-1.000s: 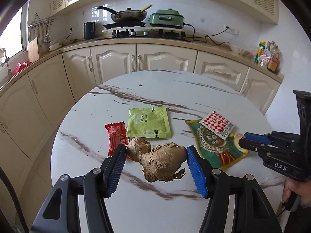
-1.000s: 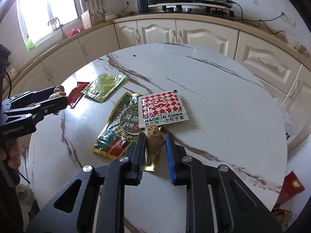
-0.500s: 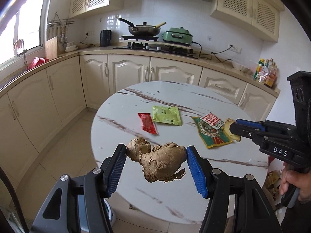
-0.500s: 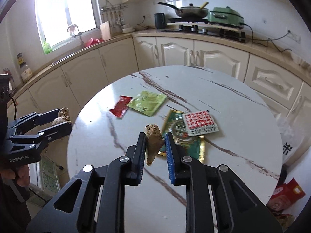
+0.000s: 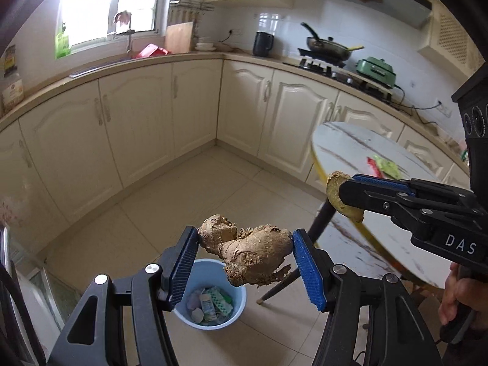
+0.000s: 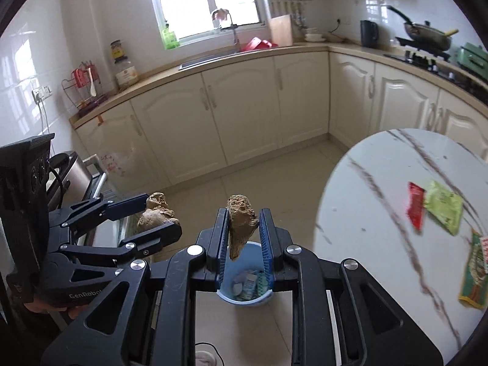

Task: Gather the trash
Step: 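Carry the ginger and bun to the blue bin and open both tools, then move both tools back toward the round table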

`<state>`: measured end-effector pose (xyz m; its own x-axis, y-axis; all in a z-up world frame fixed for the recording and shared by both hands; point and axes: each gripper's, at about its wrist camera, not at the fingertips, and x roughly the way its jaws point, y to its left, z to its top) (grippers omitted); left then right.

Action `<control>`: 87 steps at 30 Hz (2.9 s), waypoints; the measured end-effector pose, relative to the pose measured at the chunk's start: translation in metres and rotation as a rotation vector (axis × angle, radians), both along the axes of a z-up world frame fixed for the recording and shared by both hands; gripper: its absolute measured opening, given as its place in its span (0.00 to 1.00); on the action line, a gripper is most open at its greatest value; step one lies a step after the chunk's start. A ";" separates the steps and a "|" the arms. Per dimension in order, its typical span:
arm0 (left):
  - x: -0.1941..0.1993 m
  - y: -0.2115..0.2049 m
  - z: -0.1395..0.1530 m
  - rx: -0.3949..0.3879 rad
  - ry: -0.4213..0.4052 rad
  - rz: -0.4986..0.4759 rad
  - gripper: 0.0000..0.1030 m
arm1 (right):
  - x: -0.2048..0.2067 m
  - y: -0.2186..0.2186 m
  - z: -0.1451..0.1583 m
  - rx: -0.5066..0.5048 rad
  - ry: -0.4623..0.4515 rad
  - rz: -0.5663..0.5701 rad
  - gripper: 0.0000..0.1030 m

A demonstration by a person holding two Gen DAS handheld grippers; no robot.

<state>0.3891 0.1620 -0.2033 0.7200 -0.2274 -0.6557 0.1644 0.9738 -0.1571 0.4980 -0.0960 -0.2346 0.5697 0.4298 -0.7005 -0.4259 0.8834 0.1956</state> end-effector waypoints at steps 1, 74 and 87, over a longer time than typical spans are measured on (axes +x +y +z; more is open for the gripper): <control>0.001 0.008 -0.007 -0.001 0.019 0.013 0.57 | 0.008 0.013 -0.009 0.003 0.016 0.019 0.19; -0.422 -0.146 0.125 0.083 -0.586 0.098 0.99 | -0.285 -0.112 0.219 -0.138 -0.502 -0.453 1.00; -0.480 -0.166 0.106 0.050 -0.677 0.069 0.99 | -0.326 -0.148 0.248 -0.135 -0.587 -0.579 1.00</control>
<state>-0.0905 -0.0042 -0.0969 0.9870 -0.1473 -0.0638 0.1479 0.9890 0.0040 0.1719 -0.2436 0.0139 0.9632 -0.1091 -0.2457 0.1025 0.9939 -0.0396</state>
